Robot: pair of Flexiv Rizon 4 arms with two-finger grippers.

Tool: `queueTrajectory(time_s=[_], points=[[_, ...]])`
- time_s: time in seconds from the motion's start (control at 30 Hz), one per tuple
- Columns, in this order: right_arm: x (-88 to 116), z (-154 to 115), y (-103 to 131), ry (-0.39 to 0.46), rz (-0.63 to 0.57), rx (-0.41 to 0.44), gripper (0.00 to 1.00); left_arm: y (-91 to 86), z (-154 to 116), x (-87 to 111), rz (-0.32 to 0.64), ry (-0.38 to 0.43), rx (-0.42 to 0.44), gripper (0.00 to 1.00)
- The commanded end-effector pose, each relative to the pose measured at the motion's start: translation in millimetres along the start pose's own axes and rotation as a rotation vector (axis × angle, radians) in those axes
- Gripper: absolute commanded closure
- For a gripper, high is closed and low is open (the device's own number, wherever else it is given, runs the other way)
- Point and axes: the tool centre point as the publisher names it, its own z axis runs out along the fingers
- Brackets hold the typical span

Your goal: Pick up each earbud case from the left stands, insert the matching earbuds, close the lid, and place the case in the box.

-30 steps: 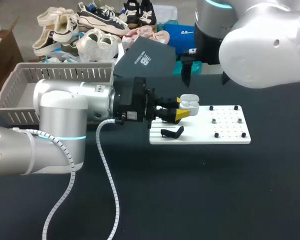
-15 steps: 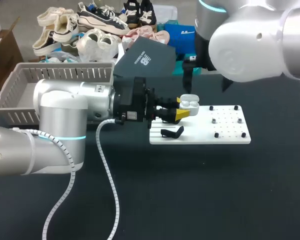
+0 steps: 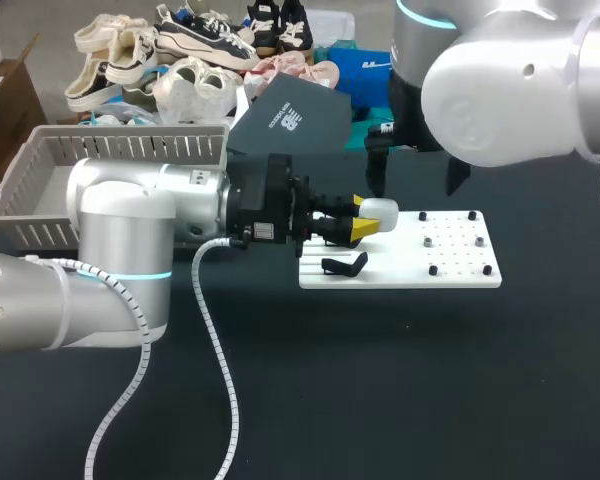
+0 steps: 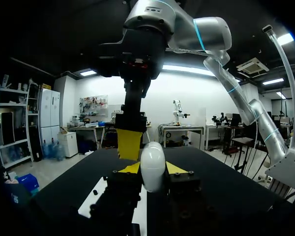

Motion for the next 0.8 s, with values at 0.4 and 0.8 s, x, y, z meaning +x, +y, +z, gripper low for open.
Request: queueTrajectory(time_s=[0.4, 0.8], points=[[30, -32, -18, -0.250, -0.108, -0.002, 0.00, 8.3, -44, -12.4, -0.066, -0.065, -0.134, 1.00], [43, -33, -33, -0.265, -0.095, -0.033, 0.00, 1.4, -127, -32.5, -0.071, 0.037, -0.370, 1.00]])
